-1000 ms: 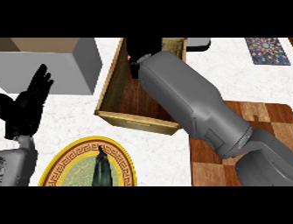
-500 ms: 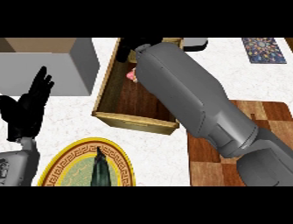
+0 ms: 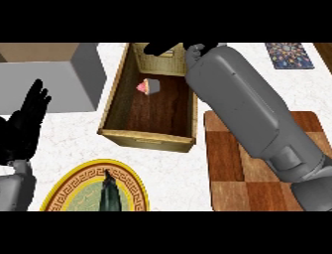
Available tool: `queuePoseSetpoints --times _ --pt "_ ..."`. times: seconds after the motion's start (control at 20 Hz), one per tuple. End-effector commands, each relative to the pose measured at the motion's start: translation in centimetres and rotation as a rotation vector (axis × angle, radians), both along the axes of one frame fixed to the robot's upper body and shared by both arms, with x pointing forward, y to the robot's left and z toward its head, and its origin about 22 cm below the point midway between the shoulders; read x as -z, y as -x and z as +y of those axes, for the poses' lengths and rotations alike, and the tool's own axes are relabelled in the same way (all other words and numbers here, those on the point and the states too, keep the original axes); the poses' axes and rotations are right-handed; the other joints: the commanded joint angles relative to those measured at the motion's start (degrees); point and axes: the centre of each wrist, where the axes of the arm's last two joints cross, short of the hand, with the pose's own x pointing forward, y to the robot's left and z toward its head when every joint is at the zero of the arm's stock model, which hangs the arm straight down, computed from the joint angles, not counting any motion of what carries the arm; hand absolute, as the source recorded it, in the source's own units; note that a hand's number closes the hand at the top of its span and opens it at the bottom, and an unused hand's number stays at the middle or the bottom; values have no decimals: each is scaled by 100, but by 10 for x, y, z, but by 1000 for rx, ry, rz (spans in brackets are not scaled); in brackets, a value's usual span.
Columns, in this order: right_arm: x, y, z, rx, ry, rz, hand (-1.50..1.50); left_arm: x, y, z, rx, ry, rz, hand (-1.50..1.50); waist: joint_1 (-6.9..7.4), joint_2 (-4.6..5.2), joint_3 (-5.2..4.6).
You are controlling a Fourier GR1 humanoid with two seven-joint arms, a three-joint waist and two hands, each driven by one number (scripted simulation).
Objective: Pick the cupcake from the cutting board and place it in the basket
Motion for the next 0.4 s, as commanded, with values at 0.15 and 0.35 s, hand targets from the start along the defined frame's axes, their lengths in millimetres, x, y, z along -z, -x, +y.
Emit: queuePoseSetpoints --times 0.15,0.35 --pt "17 33 -68 -5 -81 11 -150 -8 9 -2 -9 3 18 0 -21 -17 -6" --pt "15 54 -117 -66 -120 -43 -150 -1 0 3 -25 16 23 0 -30 18 -8"
